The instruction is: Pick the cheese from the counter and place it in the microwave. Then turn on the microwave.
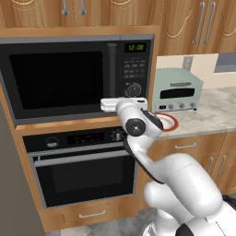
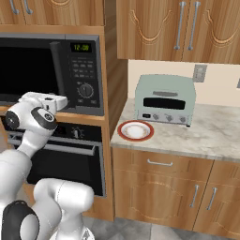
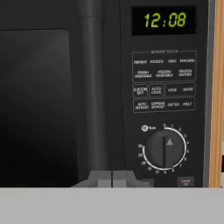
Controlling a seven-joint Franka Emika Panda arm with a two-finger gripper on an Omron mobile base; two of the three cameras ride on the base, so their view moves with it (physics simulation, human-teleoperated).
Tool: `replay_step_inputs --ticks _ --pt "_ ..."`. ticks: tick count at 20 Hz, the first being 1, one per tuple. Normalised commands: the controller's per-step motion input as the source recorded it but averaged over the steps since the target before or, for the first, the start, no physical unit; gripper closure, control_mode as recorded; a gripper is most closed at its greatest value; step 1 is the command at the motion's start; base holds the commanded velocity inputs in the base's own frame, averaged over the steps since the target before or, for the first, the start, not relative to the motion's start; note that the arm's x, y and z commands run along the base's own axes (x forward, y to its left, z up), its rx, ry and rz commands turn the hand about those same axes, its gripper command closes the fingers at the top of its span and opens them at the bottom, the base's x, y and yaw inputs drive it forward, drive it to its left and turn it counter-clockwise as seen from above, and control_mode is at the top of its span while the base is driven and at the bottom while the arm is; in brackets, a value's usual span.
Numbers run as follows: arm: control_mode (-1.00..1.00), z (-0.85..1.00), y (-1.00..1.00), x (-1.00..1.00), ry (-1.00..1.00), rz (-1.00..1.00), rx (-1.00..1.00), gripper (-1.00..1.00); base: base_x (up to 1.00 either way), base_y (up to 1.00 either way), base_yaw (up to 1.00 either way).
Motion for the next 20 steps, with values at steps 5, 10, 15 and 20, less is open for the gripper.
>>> replay_step_inputs --ticks 5,10,15,20 --pt "-1.0 0.06 -0.11 -0.08 0.14 0.0 0.02 1.0 0.0 0.0 0.0" --pt "-1.0 0.03 -0.08 -0.08 0.06 0.0 0.04 1.0 0.0 0.0 0.0" --pt "-1.0 0.0 -0.09 -0.08 0.11 0.0 0.03 1.0 0.0 0.0 0.0" --pt "-1.0 0.0 -0.11 -0.03 0.12 0.0 0.01 1.0 0.0 0.0 0.0"
